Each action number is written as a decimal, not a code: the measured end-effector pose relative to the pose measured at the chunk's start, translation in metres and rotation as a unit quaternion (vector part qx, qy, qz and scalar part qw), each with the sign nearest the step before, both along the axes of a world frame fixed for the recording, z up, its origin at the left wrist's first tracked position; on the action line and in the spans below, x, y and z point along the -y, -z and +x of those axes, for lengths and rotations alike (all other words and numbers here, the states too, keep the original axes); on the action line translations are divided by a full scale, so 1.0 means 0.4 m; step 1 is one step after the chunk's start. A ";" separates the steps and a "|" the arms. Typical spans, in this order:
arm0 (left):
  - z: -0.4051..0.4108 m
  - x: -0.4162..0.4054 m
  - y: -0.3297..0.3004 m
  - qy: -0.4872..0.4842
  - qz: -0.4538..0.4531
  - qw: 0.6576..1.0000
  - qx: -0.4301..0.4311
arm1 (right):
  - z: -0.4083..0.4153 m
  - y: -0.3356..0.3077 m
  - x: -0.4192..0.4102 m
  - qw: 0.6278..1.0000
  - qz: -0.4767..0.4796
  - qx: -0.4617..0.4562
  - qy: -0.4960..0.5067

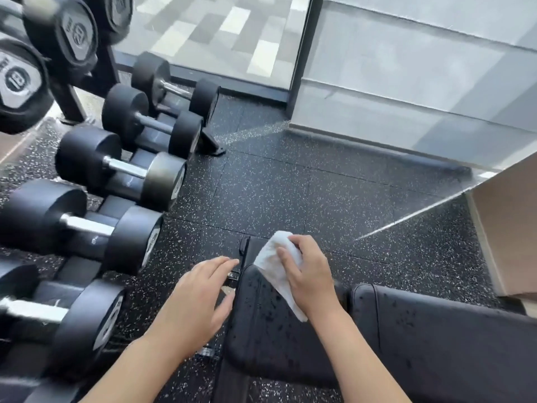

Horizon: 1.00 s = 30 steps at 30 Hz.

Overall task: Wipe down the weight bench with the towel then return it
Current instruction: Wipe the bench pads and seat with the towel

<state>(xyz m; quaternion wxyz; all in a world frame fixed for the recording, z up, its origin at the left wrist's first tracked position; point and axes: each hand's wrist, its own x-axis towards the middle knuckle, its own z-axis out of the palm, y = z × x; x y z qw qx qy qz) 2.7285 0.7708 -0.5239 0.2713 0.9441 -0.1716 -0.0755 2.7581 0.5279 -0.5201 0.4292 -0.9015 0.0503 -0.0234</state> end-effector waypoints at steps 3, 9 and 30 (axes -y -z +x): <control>0.003 0.001 0.113 0.000 0.007 1.000 -0.019 | 0.032 0.091 -0.016 1.000 -0.015 -0.006 -0.013; -0.028 -0.014 0.298 0.005 0.033 0.998 -0.057 | 0.065 0.260 -0.056 0.999 -0.049 -0.010 -0.019; -0.271 -0.095 0.384 -0.068 -0.033 0.983 -0.165 | -0.351 0.444 -0.157 0.949 -0.240 0.101 -0.175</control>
